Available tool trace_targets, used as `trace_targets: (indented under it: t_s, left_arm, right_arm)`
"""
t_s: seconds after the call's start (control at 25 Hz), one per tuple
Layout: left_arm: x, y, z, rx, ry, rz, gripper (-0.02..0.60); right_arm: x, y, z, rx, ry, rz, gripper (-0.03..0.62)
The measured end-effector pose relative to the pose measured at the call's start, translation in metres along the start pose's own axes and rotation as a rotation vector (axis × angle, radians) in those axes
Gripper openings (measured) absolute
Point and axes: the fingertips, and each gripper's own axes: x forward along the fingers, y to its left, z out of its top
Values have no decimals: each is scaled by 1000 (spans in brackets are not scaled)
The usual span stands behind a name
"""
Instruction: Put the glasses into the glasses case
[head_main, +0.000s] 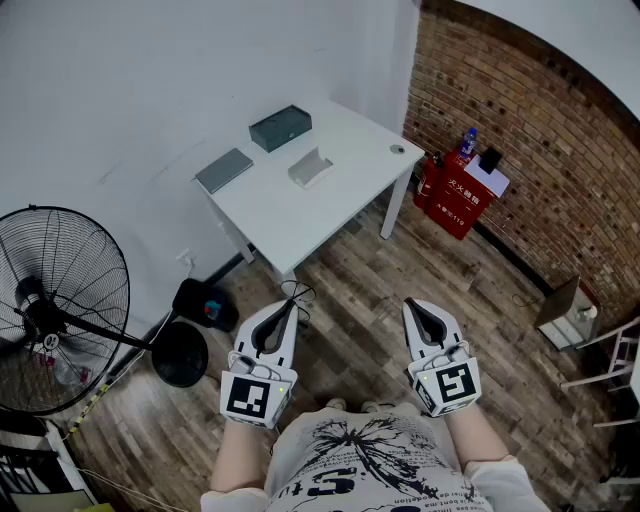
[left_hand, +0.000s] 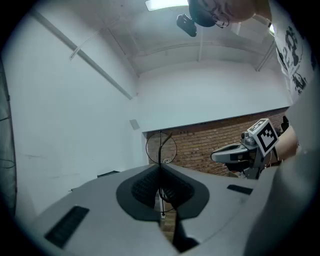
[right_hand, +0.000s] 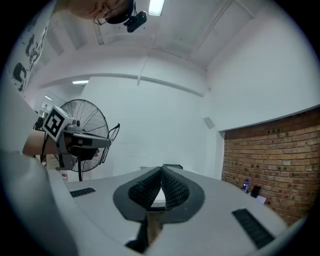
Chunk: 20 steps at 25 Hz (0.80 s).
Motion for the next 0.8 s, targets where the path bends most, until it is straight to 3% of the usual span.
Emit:
trace_targets:
  t_s: [0.8]
  left_arm:
    - [10, 41, -22, -31, 18, -15, 15]
  right_arm:
    - [38, 9, -17, 13, 39, -31, 14]
